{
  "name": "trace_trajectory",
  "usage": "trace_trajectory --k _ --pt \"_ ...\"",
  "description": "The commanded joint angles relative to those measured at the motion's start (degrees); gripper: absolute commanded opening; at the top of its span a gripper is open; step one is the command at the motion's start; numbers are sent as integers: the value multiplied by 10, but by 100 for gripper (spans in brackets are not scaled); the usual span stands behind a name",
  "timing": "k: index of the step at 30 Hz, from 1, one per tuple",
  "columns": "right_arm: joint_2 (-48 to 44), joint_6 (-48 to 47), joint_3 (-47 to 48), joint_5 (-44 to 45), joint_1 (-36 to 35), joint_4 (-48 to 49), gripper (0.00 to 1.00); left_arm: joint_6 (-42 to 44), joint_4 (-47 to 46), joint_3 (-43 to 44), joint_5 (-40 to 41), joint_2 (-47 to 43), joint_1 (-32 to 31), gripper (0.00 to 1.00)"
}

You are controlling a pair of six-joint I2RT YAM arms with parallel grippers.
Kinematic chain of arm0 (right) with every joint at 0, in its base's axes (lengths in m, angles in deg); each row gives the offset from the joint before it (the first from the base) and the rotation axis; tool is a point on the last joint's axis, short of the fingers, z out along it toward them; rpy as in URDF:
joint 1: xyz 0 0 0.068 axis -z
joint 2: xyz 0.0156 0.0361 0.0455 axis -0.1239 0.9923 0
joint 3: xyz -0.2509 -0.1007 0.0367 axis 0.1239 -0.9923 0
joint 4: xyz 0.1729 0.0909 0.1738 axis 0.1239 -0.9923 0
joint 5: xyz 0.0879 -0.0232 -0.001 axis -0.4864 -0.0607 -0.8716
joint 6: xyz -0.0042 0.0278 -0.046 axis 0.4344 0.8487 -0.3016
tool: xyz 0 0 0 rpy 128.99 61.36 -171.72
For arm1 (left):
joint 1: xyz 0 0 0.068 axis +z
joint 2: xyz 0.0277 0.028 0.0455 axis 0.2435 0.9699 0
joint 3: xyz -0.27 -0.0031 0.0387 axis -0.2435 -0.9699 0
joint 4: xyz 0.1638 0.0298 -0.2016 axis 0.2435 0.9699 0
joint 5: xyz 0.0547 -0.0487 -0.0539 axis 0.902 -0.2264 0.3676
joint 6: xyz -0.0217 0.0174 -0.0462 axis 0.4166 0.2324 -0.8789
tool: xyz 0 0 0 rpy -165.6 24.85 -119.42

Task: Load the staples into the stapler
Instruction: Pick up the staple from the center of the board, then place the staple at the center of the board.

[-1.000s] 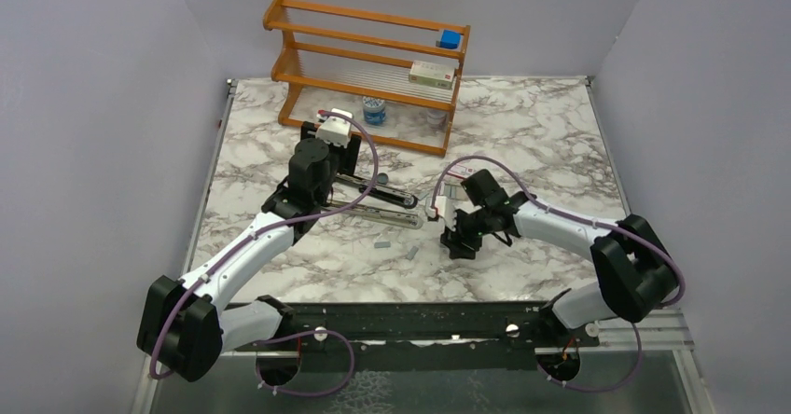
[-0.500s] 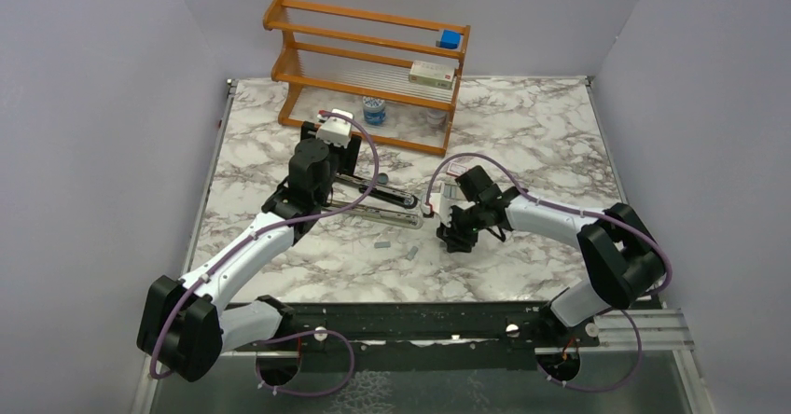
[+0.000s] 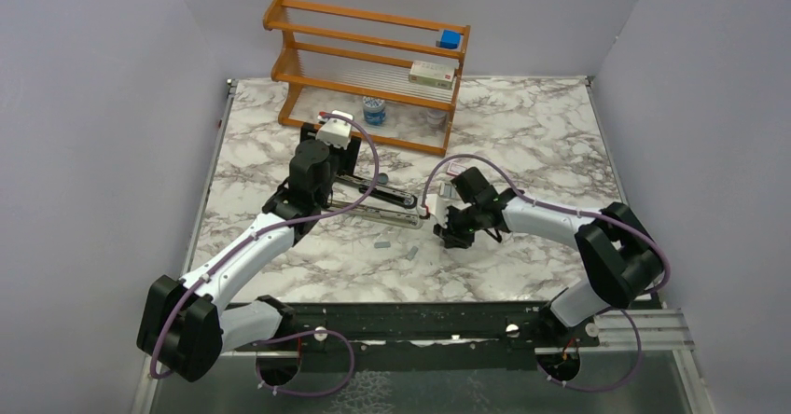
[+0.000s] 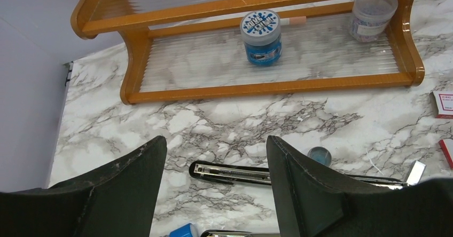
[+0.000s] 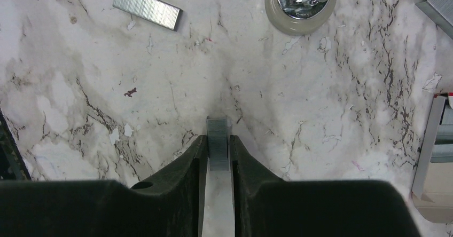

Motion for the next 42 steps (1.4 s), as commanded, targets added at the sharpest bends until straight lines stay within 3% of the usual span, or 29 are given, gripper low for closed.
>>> trace_trajectory --k 1,11,14,22,31,42 --pt "11 10 -4 17 -7 -12 21 3 -19 -2 20 -11 3 72" --pt "-41 83 60 -13 -37 11 18 2 -24 -3 63 -20 7 72" --pt "-20 112 93 0 -82 35 18 -4 -26 1 121 -27 12 73" --pt "96 162 164 28 -190 163 18 -28 -68 -25 306 -86 47 87" --pt "250 195 288 79 -225 212 18 -32 -71 -37 316 -107 58 87" --pt "328 210 355 80 -234 183 24 -33 -71 -40 307 -103 58 87"
